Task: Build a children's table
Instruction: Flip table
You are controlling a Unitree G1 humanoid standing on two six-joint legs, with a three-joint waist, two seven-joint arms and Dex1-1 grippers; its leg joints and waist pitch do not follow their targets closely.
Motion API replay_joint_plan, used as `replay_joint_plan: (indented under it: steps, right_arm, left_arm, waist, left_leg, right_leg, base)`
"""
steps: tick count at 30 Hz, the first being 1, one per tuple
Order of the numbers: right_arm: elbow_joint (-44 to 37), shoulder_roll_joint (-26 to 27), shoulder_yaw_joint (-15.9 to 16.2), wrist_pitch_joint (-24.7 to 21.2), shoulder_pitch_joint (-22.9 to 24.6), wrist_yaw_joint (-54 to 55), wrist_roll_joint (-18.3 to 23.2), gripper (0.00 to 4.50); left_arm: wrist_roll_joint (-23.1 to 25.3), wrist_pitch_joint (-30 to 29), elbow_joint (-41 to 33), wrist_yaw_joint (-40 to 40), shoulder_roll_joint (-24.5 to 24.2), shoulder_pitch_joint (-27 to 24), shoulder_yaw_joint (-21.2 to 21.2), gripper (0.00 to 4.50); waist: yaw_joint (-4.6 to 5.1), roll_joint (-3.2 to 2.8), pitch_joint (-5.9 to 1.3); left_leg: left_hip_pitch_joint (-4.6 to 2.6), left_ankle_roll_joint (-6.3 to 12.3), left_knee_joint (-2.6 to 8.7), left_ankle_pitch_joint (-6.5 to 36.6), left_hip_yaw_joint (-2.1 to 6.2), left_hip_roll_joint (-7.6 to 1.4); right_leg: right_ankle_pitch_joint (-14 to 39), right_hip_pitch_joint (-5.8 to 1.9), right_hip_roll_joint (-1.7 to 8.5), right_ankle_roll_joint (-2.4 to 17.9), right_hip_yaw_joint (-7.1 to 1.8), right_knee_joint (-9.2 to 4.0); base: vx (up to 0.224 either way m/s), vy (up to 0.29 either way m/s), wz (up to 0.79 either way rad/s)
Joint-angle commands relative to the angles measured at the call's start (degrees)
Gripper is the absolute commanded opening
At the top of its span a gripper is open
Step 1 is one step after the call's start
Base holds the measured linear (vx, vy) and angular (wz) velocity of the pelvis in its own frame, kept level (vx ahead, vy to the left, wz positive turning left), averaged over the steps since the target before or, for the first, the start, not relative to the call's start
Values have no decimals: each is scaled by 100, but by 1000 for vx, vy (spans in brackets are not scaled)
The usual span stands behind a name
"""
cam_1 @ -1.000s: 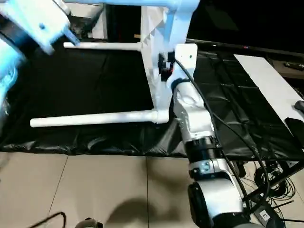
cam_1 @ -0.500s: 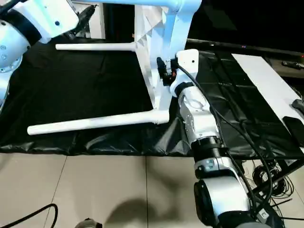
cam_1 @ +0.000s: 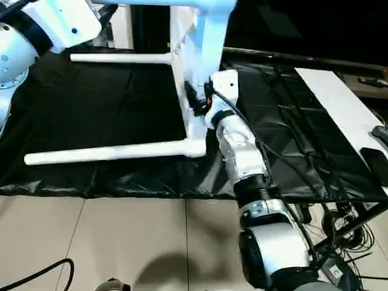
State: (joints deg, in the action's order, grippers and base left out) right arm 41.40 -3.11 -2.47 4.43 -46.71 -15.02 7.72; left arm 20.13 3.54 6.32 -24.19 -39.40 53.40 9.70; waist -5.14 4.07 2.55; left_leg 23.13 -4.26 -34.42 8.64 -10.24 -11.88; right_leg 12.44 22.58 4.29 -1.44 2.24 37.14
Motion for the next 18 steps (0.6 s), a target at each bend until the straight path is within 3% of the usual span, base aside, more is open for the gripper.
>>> replay_joint_plan:
  steps: [1,6,10,12,14,17,18]
  right_arm:
    - [28,-8,57,185,47,-161,18,367]
    - [163,-93,175,389,109,-385,-146,367]
    - [464,-133,83,427,-2,-257,-185,367]
    - [587,-138,43,462,-59,-145,-202,332]
    - [712,-128,-23,487,-122,-23,-186,332]
    - [850,-150,-60,560,-185,77,-222,293]
    - [889,-168,-73,579,-212,92,-231,293]
  left_arm:
    - [8,26,157,-47,70,-60,86,280]
    - [80,158,342,-33,-18,-88,63,254]
    - [77,152,344,-69,-46,-133,14,247]
    - [97,114,324,-40,-52,-170,-18,242]
    - [134,59,306,53,-35,-203,-69,241]
    - [134,18,305,89,-3,-233,-149,238]
    - [127,-20,296,99,5,-247,-176,238]
  waist:
    - [-19,-103,-379]
    - [-17,-105,-362]
    - [-10,-114,-355]
    - [-13,-93,-360]
    - [-14,-82,-366]
    - [-14,-83,-361]
    - [-13,-56,-357]
  left_leg:
    - [-198,-422,397,1121,18,-100]
    - [-210,-446,416,1341,24,-114]
    - [-216,-471,422,1476,25,-114]
    - [-207,-459,421,1428,24,-117]
    - [-199,-413,413,1308,19,-116]
    - [-197,-394,411,1281,10,-114]
    - [-194,-384,413,1278,6,-114]
  right_leg:
    - [88,-180,283,1071,-167,-333]
    - [413,-159,296,1026,-173,-369]
    - [624,-143,308,1056,-179,-388]
    - [589,-149,310,1075,-178,-379]
    - [439,-155,305,1093,-175,-362]
    - [469,-148,302,1090,-177,-364]
    - [482,-151,301,1080,-178,-372]
  base:
    - [0,0,0]
    - [0,0,0]
    - [0,0,0]
    - [0,0,0]
    - [0,0,0]
    - [0,0,0]
    - [0,0,0]
